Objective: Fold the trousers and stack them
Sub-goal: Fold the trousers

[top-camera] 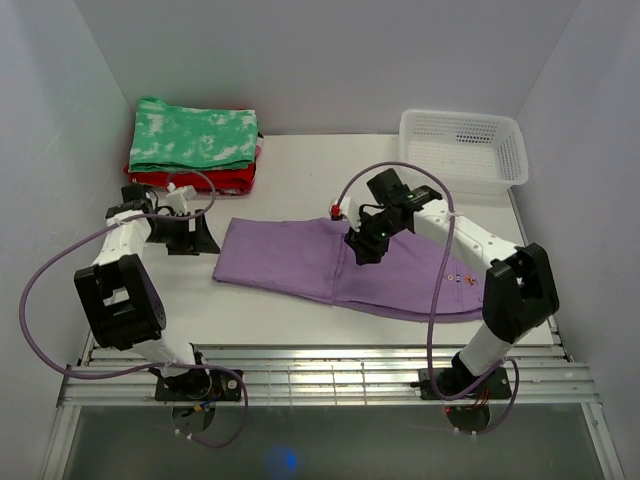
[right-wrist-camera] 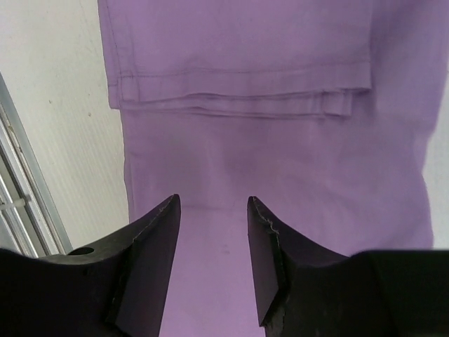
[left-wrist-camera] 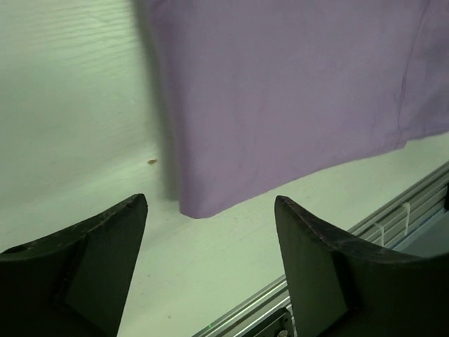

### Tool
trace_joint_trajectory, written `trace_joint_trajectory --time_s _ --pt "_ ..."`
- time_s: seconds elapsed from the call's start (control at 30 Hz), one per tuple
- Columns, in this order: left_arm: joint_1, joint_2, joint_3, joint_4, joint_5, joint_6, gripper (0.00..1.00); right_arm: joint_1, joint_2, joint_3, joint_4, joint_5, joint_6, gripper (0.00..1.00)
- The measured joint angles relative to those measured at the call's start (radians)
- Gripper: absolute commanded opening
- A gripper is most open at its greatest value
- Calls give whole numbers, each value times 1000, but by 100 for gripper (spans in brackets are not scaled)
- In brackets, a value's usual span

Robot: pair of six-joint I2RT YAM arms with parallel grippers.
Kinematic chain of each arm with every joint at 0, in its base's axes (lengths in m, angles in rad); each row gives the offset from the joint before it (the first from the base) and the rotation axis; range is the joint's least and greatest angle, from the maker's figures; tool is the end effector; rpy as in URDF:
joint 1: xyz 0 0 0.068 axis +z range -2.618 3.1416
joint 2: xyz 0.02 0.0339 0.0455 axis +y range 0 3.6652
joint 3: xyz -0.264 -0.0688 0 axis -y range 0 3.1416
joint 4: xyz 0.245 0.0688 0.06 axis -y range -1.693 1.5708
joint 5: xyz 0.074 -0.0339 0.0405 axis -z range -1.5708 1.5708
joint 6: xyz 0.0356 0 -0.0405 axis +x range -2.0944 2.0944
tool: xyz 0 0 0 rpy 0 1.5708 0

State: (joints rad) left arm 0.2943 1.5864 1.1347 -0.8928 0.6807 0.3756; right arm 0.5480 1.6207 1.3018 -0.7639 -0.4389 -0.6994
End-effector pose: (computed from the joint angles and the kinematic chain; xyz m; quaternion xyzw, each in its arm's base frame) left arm 0.2874 0.0637 0.2254 0.0757 0.9343 -0.2783 0.2095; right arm 0.2776 0.1871 0.2635 -0.5958 0.7381 0.1928 0.2511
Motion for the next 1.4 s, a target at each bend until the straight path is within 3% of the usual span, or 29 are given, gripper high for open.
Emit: trace_joint_trajectory --time_s 0.1,0.37,0.47,0.7,0.8,0.83,0.9,0.93,1.07,1.2,1.4 --pt "49 0 -10 55 1 -65 88 53 62 0 40 26 44 49" --pt "51 94 -17 149 39 -162 88 85 228 5 134 101 128 47" --pt "58 157 -18 185 67 -191 84 85 302 6 163 139 143 46" --pt "64 321 -18 222 244 -226 75 82 310 11 203 174 162 46" --pt "64 336 -33 240 296 -228 61 83 308 11 204 179 172 48" --pt "64 343 -38 244 310 -229 48 83 306 11 204 179 174 50" --pt "64 360 -48 252 334 -232 35 82 298 10 203 181 178 57" --pt "64 367 -51 256 343 -236 23 82 289 8 203 185 179 61" --pt "64 373 -55 280 378 -254 0 55 183 -27 200 185 177 77" --pt "68 367 -46 279 389 -258 0 -84 26 -38 194 150 177 80" --pt "131 249 -23 209 359 -243 0 -433 -115 -53 119 114 141 81"
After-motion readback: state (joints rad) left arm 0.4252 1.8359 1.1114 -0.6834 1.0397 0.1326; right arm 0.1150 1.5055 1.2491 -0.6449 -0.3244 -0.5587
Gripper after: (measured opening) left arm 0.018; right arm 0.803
